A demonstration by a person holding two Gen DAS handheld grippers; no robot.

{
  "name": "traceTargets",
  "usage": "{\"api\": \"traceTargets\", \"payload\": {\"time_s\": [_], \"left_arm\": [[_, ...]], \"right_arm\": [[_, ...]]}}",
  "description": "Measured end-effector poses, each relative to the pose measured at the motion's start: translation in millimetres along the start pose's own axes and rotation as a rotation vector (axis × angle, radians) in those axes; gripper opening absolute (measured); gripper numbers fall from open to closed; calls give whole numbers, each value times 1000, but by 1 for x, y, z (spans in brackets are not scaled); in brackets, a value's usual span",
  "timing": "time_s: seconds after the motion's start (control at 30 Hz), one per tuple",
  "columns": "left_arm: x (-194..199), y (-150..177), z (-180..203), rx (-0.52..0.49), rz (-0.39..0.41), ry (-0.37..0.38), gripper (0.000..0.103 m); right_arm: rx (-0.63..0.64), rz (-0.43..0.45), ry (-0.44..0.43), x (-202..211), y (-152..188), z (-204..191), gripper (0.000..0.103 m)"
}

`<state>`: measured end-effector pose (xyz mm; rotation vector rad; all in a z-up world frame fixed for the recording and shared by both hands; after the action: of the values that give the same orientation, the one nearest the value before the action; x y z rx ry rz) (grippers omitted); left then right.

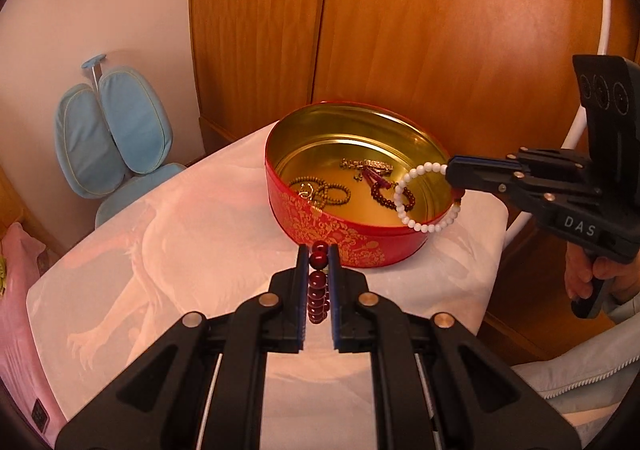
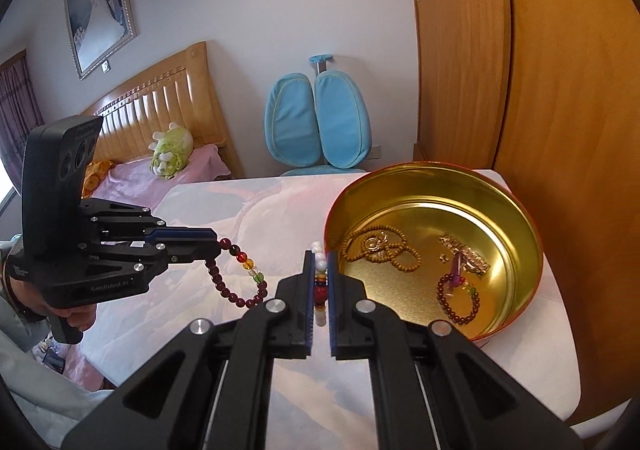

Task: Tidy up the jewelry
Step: 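Carry the red bead bracelet with the left gripper while the right gripper carries the pearl bracelet over the tin, then open the left gripper over the tin while the right gripper releases the pearl bracelet inside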

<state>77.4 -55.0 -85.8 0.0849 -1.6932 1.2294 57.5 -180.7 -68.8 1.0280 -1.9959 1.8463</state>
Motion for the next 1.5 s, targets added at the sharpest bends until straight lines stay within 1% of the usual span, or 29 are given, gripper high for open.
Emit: {"api": "traceTargets", "payload": {"time_s": [0.17,0.33,0.5,0.63,0.7,0.8,0.9,1.0,1.07,1.17,1.27,1.37,1.5], "left_arm": [[-8,-27,7,-25,15,15,10],[-26,-49,15,-52,-18,38,10],[-43,-73,24,-93,-45,56,10],[-64,-90,31,-120,-91,54,10],[-75,-96,33,-136,-121,47,10],[-89,-98,38,-163,-161,38,10],[-105,-100,42,-176,-210,55,10],[-122,-101,46,-213,-257,48,10],[-131,-99,48,-223,-293,56,10],[-142,-99,45,-229,-322,51,10],[-153,-100,40,-209,-360,41,10],[-161,-100,36,-199,-380,25,10],[-165,-94,35,-218,-397,3,10]], "right_arm": [[-40,21,20,5,-14,19,7],[-71,16,55,2,-26,42,7],[-87,-7,86,-3,-43,67,7],[-96,-50,113,-13,-53,89,7],[-137,-76,94,-20,-54,99,7],[-181,-120,94,-32,-53,113,7],[-215,-183,103,-45,-51,126,7],[-275,-254,93,-57,-48,139,7],[-305,-290,89,-61,-47,146,7],[-304,-349,116,-66,-46,154,7],[-305,-397,134,-70,-43,160,7],[-316,-417,139,-73,-40,165,7],[-318,-430,149,-75,-34,167,7]]}}
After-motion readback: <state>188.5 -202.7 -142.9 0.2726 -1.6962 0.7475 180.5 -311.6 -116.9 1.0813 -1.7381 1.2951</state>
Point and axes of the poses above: each gripper's, at about its wrist camera, not at the fingertips, and x roughly against the way its jaws point, z to its right, y to its underside, the point moved 9 cm from there along -x, roughly the way its jaws point, and after that the axes turned 6 degrees about -y, right-handed, at the moved point
